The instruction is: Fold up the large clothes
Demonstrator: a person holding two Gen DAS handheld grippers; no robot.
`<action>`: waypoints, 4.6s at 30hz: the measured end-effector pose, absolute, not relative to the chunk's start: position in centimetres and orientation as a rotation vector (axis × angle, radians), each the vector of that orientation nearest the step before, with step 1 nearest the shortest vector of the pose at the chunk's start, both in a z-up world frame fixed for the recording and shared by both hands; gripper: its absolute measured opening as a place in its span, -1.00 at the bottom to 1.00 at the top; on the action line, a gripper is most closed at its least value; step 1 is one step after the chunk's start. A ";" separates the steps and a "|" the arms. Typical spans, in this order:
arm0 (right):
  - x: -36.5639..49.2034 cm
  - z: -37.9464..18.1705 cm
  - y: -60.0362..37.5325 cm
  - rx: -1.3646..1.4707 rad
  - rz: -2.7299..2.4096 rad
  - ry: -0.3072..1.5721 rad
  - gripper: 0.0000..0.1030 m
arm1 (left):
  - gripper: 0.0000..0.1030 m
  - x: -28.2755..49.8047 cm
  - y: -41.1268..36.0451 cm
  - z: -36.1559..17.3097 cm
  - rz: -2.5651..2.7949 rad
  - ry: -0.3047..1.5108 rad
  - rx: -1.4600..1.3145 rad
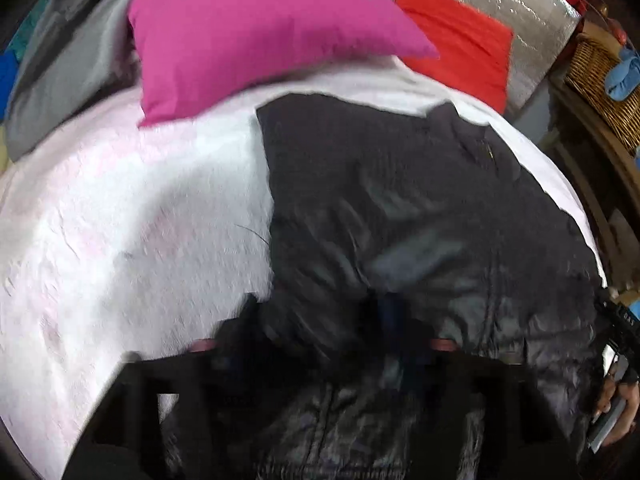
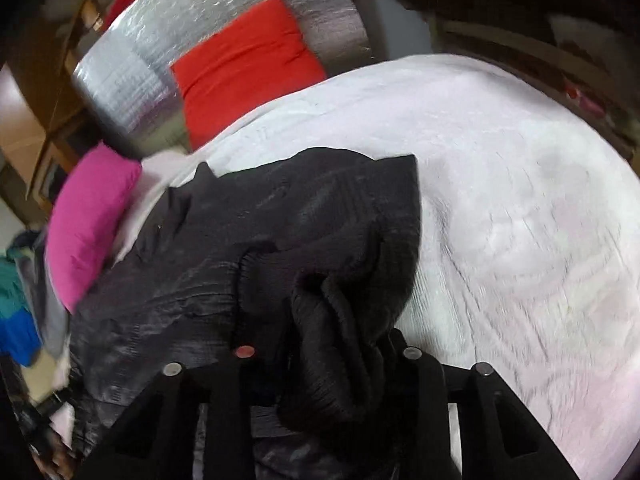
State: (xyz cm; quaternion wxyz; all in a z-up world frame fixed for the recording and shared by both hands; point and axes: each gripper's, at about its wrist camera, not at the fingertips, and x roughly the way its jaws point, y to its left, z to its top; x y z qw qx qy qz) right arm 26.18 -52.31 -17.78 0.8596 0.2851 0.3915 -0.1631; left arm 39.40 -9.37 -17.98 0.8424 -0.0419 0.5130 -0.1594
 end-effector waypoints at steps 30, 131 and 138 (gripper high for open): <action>24.5 -14.8 -50.4 0.502 -0.411 0.666 -0.34 | -0.42 39.6 -6.8 -16.6 -0.394 1.005 -0.248; 26.7 -17.6 -53.3 0.701 -0.277 0.764 -0.20 | 0.29 29.4 -8.1 -10.6 -0.163 0.656 0.197; 26.6 -18.2 -53.7 0.702 -0.276 0.776 -0.21 | 0.29 29.4 -8.8 -10.6 -0.169 0.654 0.202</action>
